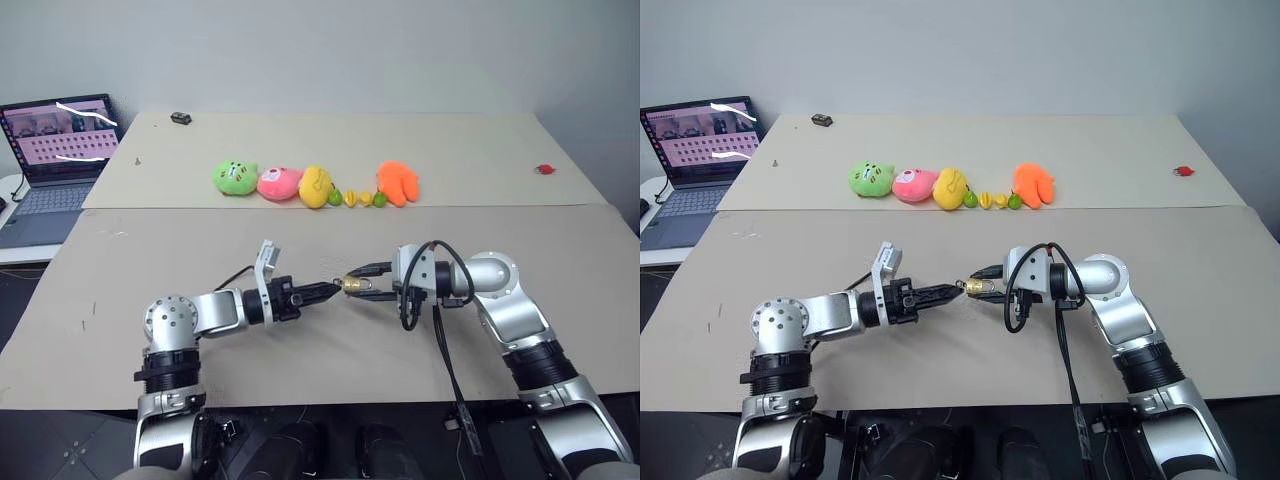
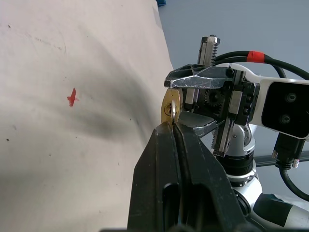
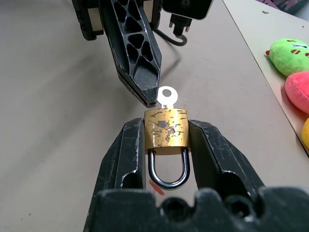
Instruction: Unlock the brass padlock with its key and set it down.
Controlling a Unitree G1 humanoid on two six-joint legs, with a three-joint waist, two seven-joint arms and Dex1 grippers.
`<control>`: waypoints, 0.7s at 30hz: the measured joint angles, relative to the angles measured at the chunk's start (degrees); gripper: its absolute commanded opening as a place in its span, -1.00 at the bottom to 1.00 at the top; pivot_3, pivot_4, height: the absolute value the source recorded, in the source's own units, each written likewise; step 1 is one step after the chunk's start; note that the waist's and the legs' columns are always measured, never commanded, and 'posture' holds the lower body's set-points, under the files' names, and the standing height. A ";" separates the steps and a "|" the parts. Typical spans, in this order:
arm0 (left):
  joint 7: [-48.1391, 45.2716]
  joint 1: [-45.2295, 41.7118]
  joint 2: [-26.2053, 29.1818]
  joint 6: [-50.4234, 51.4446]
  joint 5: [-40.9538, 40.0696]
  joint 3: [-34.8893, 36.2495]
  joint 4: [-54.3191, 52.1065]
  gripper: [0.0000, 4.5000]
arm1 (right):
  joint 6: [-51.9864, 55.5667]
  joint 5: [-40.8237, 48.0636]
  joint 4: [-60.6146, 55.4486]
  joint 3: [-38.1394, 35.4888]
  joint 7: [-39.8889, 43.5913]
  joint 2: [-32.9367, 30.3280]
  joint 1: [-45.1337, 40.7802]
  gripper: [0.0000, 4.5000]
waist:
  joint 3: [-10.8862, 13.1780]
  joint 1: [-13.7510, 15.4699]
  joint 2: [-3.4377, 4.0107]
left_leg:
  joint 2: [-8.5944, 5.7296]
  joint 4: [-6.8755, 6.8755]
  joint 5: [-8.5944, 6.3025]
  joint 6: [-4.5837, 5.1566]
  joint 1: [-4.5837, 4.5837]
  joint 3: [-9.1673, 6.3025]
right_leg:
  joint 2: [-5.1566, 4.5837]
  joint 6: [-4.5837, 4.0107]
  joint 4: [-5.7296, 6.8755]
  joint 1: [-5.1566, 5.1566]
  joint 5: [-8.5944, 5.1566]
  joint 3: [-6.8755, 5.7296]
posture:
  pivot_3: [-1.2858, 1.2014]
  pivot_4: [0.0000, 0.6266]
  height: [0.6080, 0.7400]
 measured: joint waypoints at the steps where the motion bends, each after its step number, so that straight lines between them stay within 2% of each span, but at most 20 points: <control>1: 0.00 -0.07 0.14 -0.13 0.03 0.06 0.02 -0.96 | 0.00 -0.01 0.01 0.00 0.00 0.00 -0.01 -0.59 | 0.00 0.00 0.00 | 0.00 0.00 0.00 0.00 0.00 0.00 | 0.00 0.00 0.00 0.00 0.00 0.00 | 0.03 -0.52 1.00; 21: 0.30 -1.25 -0.94 -2.93 0.92 -0.27 1.50 -0.96 | -0.04 -0.02 0.45 0.04 -0.02 0.21 -0.14 -0.59 | 0.00 0.08 0.00 | 0.00 0.00 0.00 0.00 0.00 0.00 | 0.00 0.00 -0.01 0.01 0.00 0.00 | 0.03 -0.52 1.00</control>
